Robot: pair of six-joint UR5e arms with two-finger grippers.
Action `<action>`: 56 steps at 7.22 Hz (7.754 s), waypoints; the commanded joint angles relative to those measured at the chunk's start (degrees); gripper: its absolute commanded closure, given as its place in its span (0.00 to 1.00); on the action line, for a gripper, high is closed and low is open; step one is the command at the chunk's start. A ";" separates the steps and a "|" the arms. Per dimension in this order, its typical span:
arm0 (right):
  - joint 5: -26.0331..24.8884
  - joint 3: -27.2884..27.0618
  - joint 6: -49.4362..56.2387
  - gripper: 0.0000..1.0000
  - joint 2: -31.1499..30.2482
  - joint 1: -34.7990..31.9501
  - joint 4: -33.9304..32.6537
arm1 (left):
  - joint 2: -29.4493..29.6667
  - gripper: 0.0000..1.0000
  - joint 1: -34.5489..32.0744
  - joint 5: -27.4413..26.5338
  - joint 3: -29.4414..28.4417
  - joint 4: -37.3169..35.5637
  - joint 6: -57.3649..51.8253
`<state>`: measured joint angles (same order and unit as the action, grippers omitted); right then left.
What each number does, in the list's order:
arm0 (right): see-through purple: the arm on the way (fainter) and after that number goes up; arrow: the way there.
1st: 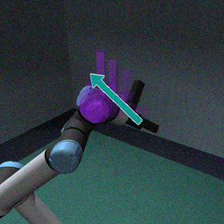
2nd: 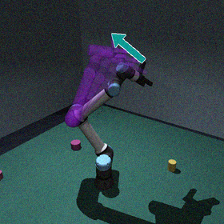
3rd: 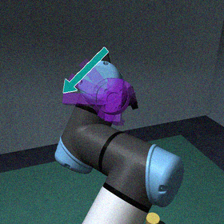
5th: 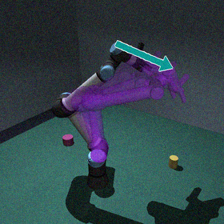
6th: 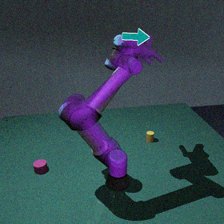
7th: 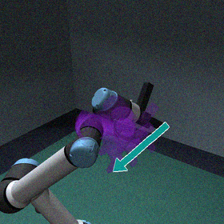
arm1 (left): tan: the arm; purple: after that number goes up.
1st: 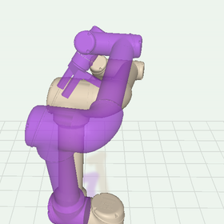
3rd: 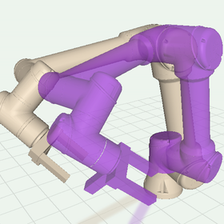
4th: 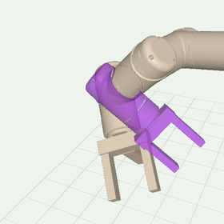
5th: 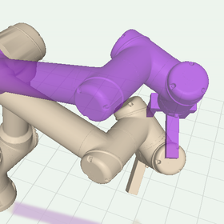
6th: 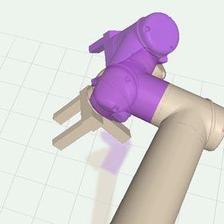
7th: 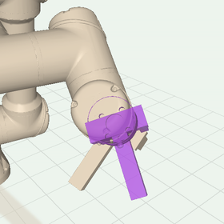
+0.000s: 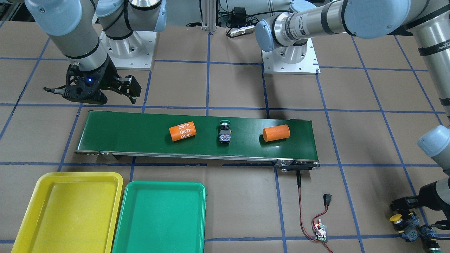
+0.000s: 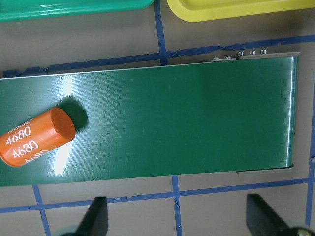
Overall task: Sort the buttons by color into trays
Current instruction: 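Grasp a yellow-capped push-button from the pile with the left gripper, then set the yellow-capped button on the belt and release, then grasp another push-button from the pile with the left gripper, then place the button on the belt while the right gripper grasps a green-capped button, then carry the green-capped button into the green tray while the left places another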
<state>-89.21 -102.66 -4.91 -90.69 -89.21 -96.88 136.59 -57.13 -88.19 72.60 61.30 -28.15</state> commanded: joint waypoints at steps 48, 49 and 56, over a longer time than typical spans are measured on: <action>3.78 -1.05 -3.71 0.00 14.66 -6.42 -8.94 | -32.22 0.00 -7.98 -2.87 23.35 10.58 11.46; 3.52 -0.97 -3.62 0.00 15.71 -6.33 -9.03 | -23.64 0.00 -6.00 -3.30 16.50 6.59 10.06; 1.86 0.69 -3.36 1.00 17.58 -5.28 -8.94 | 9.39 0.00 -0.09 -0.86 -20.92 9.71 5.38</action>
<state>-86.51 -102.77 -8.24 -72.27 -94.71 -105.98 143.88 -57.68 -90.24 53.21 70.19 -22.68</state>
